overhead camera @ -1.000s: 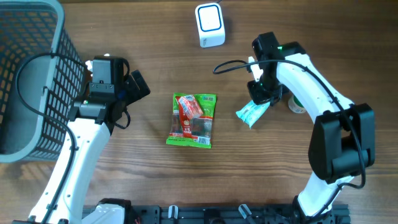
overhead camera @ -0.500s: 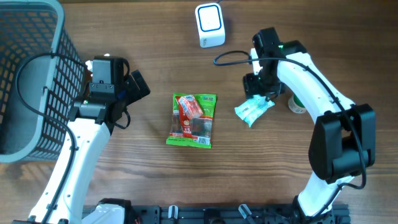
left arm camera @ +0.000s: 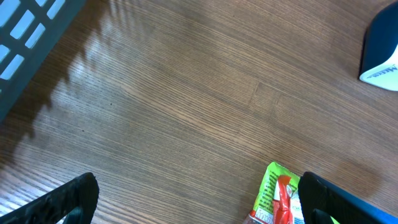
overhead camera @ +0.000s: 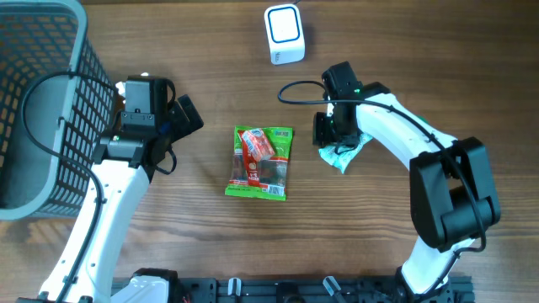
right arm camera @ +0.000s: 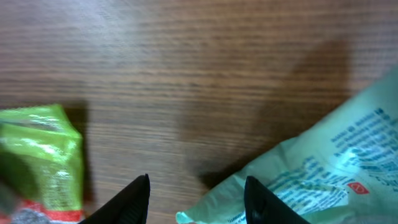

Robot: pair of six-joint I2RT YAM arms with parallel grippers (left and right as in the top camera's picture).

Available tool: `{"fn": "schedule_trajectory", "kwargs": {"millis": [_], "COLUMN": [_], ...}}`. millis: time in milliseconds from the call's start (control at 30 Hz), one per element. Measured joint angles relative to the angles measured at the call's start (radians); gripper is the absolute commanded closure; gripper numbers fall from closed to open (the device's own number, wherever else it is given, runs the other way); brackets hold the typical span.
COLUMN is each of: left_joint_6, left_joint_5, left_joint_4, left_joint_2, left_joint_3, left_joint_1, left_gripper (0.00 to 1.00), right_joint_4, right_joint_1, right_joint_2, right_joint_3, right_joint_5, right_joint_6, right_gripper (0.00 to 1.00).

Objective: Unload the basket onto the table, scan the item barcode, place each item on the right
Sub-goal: 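Move the packet right, lower it onto the table, open right gripper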

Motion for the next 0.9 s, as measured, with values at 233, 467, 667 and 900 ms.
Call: {"fn": "schedule_trajectory", "kwargs": {"millis": [233,467,667,900], "left_joint_6": [0.0,0.0,0.0,0.0], "left_joint_5": [0.0,0.0,0.0,0.0], "left_joint_4": [0.0,0.0,0.0,0.0], "left_joint_2": [0.0,0.0,0.0,0.0], "left_joint_3": [0.0,0.0,0.0,0.0], "left_joint_1": [0.0,0.0,0.0,0.0], "left_gripper": [0.0,0.0,0.0,0.0], "right_joint_4": [-0.145,-0.119,-0.124,-0.203], "right_joint_1": [0.0,-0.007,-0.007,-0.007], "right_joint_2": [-0.005,-0.005,-0.005,-0.005], "right_joint_3": [-0.028,-0.035,-0.038,-0.052], "right_joint_5": [0.254,0.219,0.177,0.219], "right_joint_6": [0.001,-0.013,-0.046,-0.051], "right_gripper": [0.43,0.42,0.42,0.4]}}
